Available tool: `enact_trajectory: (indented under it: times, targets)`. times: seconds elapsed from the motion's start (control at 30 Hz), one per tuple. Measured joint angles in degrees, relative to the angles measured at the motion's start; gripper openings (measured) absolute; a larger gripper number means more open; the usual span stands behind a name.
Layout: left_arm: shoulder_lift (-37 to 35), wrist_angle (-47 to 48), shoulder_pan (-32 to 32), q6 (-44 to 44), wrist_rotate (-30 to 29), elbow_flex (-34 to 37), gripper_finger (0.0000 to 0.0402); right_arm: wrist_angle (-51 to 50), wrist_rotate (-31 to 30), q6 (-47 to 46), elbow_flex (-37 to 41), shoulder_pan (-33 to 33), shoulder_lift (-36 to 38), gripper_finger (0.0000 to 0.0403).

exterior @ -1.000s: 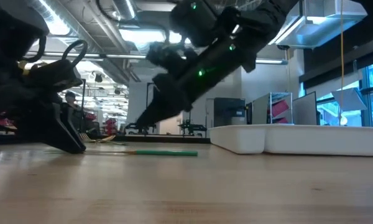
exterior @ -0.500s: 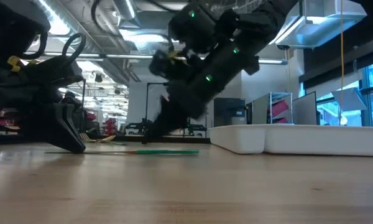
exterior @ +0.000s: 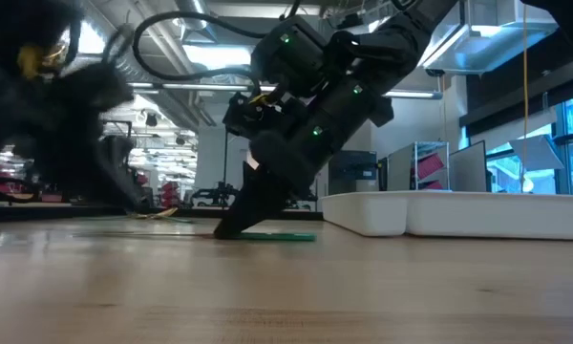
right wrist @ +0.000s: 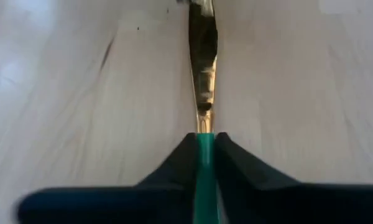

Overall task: Sort silverware
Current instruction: Put the green knife into the silverware tray

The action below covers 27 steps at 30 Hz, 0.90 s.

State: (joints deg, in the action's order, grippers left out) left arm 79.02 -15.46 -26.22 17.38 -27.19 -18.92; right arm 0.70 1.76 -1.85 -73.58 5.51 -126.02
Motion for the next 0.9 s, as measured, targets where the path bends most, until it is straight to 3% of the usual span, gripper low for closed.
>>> enact_trajectory:
  times: [0.07, 0.17, 0.3, 0.4, 0.5, 0.7, 0.9]
  targets:
    - [-2.27, -0.38, 0.02, -2.27, -0.37, -0.96, 0.0003, -0.78, 1.22, -0.75, 0.00, -0.40, 0.02, 0.0021]
    - [-6.20, -0.38, 0.02, -5.38, -1.76, -1.90, 0.0004, 1.65, 0.73, -0.95, 1.67, -0.33, 0.15, 0.0021]
    - [-9.96, 0.53, -0.06, -7.65, -2.15, -1.93, 0.0008, 11.43, 0.26, -1.40, 6.05, -0.28, 0.15, 0.0014]
    - [-10.18, 0.35, -0.79, -8.18, -0.96, -1.91, 0.0035, 21.77, 0.29, -3.26, 10.56, -0.28, 0.13, 0.0005]
    - [-8.34, -0.20, -0.92, -6.93, -0.31, -1.92, 0.0082, 29.47, 0.29, -4.92, 13.91, -0.26, -0.10, 0.0001]
    - [-1.36, 0.43, 1.16, -2.59, -0.38, -1.90, 0.0177, 31.42, -0.42, -5.22, 14.73, -0.21, -0.15, 0.0000]
    - [5.97, 0.93, 3.21, -0.55, -0.14, -1.90, 0.0209, 30.43, -0.89, -2.71, 13.99, 0.08, 1.05, 0.0000]
